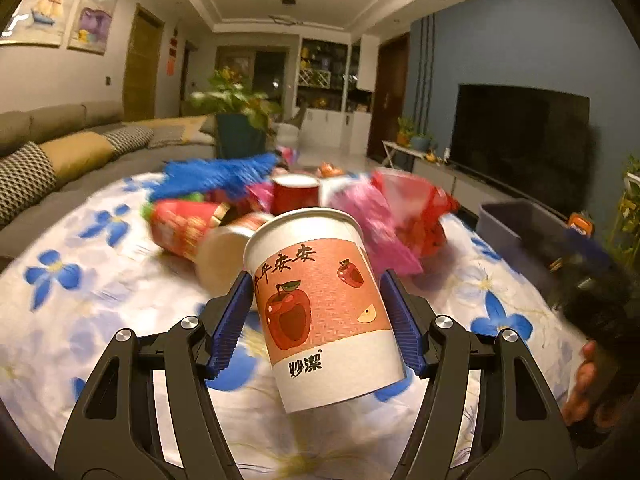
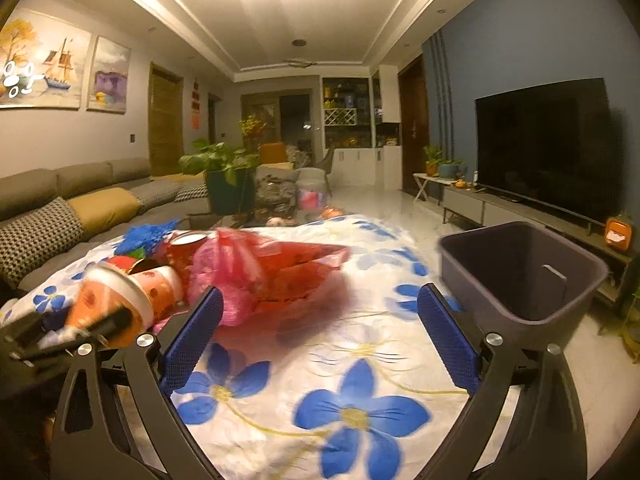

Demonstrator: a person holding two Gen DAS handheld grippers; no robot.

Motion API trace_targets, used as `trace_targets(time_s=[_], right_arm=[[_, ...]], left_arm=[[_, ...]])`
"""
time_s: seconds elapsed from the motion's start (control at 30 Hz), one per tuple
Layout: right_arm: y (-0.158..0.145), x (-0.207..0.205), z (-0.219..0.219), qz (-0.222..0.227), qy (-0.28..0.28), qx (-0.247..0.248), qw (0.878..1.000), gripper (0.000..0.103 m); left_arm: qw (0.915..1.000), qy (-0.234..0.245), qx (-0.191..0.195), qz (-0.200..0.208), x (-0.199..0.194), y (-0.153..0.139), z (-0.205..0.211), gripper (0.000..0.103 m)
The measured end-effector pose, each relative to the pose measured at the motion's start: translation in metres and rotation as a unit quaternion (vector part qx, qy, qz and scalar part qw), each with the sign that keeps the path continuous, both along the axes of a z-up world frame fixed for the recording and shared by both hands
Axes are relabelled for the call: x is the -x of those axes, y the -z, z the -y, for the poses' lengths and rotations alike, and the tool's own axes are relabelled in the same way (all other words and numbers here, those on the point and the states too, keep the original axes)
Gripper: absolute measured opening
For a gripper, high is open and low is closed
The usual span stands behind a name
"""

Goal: Collect trash
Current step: 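Grasp the pink plastic bag with the right tool while the left tool holds the cup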

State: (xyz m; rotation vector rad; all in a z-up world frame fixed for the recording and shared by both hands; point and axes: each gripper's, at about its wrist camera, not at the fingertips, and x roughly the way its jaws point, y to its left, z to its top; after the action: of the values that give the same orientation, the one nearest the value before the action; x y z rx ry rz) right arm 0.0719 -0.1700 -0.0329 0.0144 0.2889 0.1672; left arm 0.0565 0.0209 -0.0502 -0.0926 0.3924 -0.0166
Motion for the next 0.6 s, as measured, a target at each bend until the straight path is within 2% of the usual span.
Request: trace_targets(time_s=[0.1, 0.27, 0.6], right_arm=[[0.003, -0.012, -0.022, -0.007, -0.020, 0.003, 1.000, 0.091], [0.006, -0.030, -0.056, -0.007, -0.038, 0.023, 0.999, 0.090], [0.013, -0.068, -0.091, -0.038, -0.047, 0.047, 0.997, 0.072]], left_arm=[[0.9995, -0.027, -0.008, 0.013, 0.002, -0.013, -0.017, 0.065], [0.9980, -0.060, 0.005, 0.019, 0.001, -0.021, -0.048, 0.065], [0.9957, -0.087, 0.018, 0.024, -0.004, -0.026, -0.083, 0.065]])
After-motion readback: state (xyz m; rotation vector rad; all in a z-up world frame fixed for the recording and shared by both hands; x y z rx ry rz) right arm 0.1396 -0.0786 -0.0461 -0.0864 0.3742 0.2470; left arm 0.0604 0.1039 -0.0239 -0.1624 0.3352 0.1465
